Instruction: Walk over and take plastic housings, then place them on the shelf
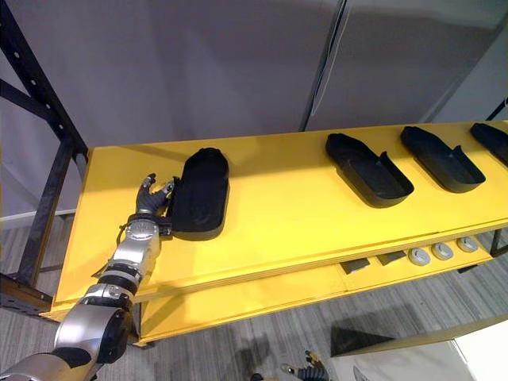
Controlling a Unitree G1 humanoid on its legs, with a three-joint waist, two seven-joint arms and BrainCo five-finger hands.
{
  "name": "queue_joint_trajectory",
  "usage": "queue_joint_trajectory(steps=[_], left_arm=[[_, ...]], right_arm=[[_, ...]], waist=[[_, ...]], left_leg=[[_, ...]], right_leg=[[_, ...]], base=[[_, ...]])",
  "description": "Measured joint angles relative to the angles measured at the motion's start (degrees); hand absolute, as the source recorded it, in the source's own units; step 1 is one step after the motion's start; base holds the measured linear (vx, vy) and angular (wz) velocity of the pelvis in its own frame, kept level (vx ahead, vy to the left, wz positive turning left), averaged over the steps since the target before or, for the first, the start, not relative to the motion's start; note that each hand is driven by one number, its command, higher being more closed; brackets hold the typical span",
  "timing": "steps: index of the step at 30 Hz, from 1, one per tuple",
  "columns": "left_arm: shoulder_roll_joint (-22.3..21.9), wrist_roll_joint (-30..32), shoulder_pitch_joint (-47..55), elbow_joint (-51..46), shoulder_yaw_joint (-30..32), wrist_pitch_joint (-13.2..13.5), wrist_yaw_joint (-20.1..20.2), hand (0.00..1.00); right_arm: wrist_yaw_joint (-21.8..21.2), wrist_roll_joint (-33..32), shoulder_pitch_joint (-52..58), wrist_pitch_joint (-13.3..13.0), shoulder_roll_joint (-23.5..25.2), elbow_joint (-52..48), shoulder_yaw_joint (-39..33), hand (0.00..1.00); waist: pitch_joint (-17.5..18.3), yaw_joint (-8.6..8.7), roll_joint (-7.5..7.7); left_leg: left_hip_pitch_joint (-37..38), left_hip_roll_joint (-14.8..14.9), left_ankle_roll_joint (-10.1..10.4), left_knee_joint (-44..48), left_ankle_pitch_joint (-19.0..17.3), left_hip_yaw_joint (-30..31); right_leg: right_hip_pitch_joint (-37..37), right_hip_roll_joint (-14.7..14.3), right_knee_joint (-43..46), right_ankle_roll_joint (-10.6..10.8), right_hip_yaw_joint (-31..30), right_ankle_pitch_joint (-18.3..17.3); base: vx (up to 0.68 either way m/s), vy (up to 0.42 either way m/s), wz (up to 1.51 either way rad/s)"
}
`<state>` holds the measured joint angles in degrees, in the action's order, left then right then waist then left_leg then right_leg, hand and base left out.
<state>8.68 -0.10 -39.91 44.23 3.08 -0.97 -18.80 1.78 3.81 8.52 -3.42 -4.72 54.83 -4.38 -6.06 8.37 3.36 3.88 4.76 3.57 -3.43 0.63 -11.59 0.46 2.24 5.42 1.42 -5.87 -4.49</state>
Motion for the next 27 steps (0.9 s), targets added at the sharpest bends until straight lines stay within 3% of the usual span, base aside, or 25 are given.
queue_joint_trajectory(steps=[5,8,11,12,16,17,20,27], left_arm=[[-5.1,-3.0,8.0,-14.7,-0.2,0.4,-3.7,0.0],[-5.9,-3.0,11.2,-20.1,-0.2,1.1,-4.6,0.0],[-7.0,-3.0,13.9,-26.7,-0.7,1.6,-4.9,0.0],[-7.8,-3.0,16.7,-34.1,-1.2,2.7,-5.8,0.0],[-8.7,-1.8,21.2,-43.1,-2.6,4.9,-5.7,0.0],[-8.9,-1.8,22.1,-44.5,-2.7,5.3,-5.7,1.0],[-8.8,0.5,25.5,-48.1,-4.0,5.6,-4.1,1.0],[-8.7,6.2,38.3,-54.7,-14.4,8.1,3.3,1.0]], right_arm=[[0.0,0.1,0.3,0.1,-0.1,0.0,0.0,0.0],[0.1,0.1,0.4,0.2,-0.1,-0.1,0.0,0.0],[0.4,0.1,0.8,0.4,-0.1,-0.3,0.0,0.0],[0.4,0.6,1.2,0.5,-0.1,-0.6,0.0,0.0],[0.5,1.1,2.8,0.5,-0.1,-2.5,0.0,0.0],[0.5,1.1,2.9,0.5,-0.2,-2.6,0.0,0.0],[0.5,1.1,3.2,0.5,-0.3,-2.6,0.0,0.0],[0.4,1.1,4.7,0.5,-0.7,-3.3,0.0,0.0]], waist=[[-0.3,-0.29,-0.16],[-0.3,-0.49,-0.18],[-0.3,-1.3,-0.18],[-0.3,-2.01,-0.18],[-0.2,-3.3,-0.39],[-0.1,-3.54,-0.53],[0.0,-3.87,-0.81],[1.4,-5.14,-1.55]], left_leg=[[1.4,0.0,0.0,-0.5,0.0,0.5],[1.4,0.0,0.0,-0.5,0.0,0.5],[1.4,0.0,0.0,-0.1,0.0,0.6],[1.4,0.1,0.0,0.5,-0.3,0.6],[1.3,0.5,0.1,3.1,-1.9,0.6],[1.3,0.6,0.2,3.3,-2.0,0.6],[1.2,0.8,0.4,3.7,-2.2,0.4],[0.5,1.9,0.6,6.3,-3.8,-1.2]], right_leg=[[1.7,0.0,-0.6,0.0,0.4,0.0],[1.7,0.0,-0.5,0.0,0.4,0.0],[1.9,0.1,-0.4,0.0,0.1,0.0],[2.1,0.1,-0.2,0.0,0.1,0.0],[3.2,0.0,-0.1,0.0,-0.1,0.0],[3.3,0.0,-0.1,0.0,-0.1,0.0],[3.3,0.0,0.1,0.0,-0.2,0.0],[3.1,-0.5,0.1,0.0,-1.5,0.0]], base=[[0.0,0.012,0.04],[0.0,0.0,0.0],[-0.04,0.014,0.02],[-0.03,0.008,0.0],[-0.05,0.008,-0.02],[-0.07,0.006,-0.03],[-0.06,0.006,-0.03],[0.0,0.011,-0.11]])
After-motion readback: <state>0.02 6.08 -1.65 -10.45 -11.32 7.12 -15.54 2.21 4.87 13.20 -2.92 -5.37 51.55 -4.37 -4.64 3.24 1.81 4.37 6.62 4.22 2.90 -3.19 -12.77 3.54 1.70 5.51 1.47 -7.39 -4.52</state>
